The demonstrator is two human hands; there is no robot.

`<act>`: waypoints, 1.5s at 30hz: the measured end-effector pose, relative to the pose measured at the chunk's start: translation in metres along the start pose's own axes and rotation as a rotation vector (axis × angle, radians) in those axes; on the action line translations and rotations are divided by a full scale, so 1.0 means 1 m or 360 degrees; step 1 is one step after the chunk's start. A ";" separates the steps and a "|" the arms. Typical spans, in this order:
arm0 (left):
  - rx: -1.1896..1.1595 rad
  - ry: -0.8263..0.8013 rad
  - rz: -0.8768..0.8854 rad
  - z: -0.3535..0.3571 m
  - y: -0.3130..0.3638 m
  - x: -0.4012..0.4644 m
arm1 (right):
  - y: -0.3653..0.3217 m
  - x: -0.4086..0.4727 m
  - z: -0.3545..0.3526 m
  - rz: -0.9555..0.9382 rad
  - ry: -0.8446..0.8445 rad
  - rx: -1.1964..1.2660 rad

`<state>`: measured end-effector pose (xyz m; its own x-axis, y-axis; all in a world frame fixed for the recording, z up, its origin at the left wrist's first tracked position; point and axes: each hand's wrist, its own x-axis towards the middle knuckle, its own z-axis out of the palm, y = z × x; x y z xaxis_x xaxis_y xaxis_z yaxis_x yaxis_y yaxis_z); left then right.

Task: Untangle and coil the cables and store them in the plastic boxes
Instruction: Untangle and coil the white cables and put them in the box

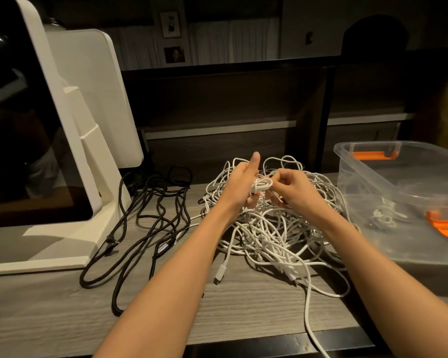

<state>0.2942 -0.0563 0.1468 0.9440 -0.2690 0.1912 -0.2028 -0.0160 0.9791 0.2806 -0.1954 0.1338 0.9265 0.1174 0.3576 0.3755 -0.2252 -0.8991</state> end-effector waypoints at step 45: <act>0.0075 0.0103 0.0181 0.001 -0.005 0.005 | 0.006 0.002 -0.006 -0.0011 -0.0179 -0.0378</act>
<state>0.2992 -0.0583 0.1428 0.9287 -0.2092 0.3062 -0.3199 -0.0344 0.9468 0.2845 -0.2026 0.1310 0.9203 0.2234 0.3212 0.3894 -0.4433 -0.8074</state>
